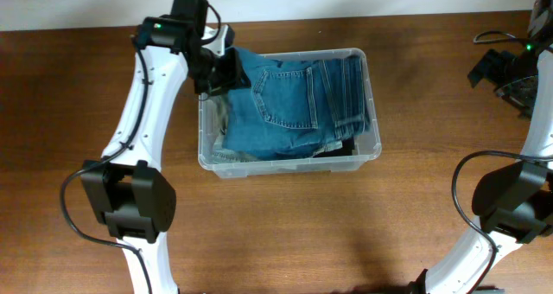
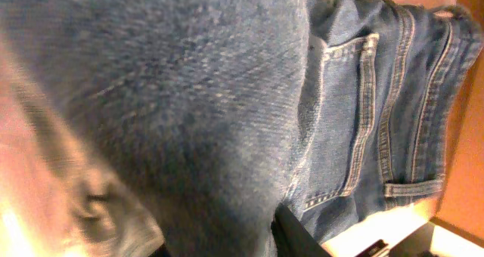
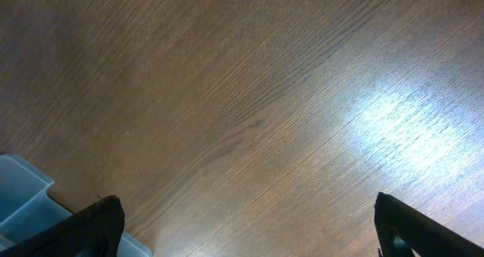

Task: Pack container
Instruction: 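Release the dark-blue jeans and lift the left gripper up, then press the dark-blue jeans down along the container's left side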

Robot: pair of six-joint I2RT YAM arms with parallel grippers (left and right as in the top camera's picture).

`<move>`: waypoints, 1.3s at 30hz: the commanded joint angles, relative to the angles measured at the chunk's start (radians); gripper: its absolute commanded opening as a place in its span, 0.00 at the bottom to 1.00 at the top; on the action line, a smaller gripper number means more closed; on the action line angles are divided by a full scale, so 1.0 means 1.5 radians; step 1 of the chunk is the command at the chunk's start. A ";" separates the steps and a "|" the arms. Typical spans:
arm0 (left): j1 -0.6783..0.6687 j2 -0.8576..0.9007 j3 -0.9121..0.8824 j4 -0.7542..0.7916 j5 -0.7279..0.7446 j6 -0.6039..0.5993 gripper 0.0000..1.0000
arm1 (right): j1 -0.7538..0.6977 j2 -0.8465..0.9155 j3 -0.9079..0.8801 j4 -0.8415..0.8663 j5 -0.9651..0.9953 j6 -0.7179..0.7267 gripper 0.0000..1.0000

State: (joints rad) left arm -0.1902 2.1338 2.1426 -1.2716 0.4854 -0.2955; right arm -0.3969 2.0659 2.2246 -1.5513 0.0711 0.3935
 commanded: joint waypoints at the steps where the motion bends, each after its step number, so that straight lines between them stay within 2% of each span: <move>1: 0.015 -0.031 -0.001 -0.015 -0.033 0.009 0.41 | -0.002 0.002 -0.002 0.000 0.008 0.008 0.98; 12: 0.025 -0.031 -0.001 -0.052 -0.165 0.008 0.34 | -0.002 0.002 -0.002 0.000 0.008 0.008 0.98; 16: 0.062 -0.031 -0.001 -0.068 -0.165 0.008 0.25 | -0.002 0.002 -0.002 0.000 0.008 0.008 0.98; 23: 0.090 -0.032 -0.001 -0.067 -0.162 0.010 0.24 | -0.002 0.002 -0.002 0.000 0.008 0.008 0.98; 25: 0.086 -0.037 0.004 -0.041 -0.157 0.046 0.23 | -0.002 0.002 -0.002 0.000 0.008 0.008 0.98; 28: 0.080 -0.053 0.023 -0.016 -0.157 0.055 0.17 | -0.002 0.002 -0.002 0.000 0.008 0.008 0.98; 30: 0.069 -0.070 0.043 -0.001 -0.157 0.065 0.01 | -0.002 0.002 -0.002 0.000 0.008 0.008 0.98; 36: -0.058 -0.095 0.052 0.030 -0.168 0.121 0.01 | -0.002 0.002 -0.002 0.000 0.008 0.008 0.98; 39: -0.121 -0.061 0.052 0.032 -0.250 0.117 0.01 | -0.002 0.002 -0.002 -0.001 0.008 0.008 0.98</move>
State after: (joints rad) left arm -0.3153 1.9957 2.2181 -1.2251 0.2218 -0.1513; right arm -0.3969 2.0659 2.2246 -1.5513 0.0711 0.3931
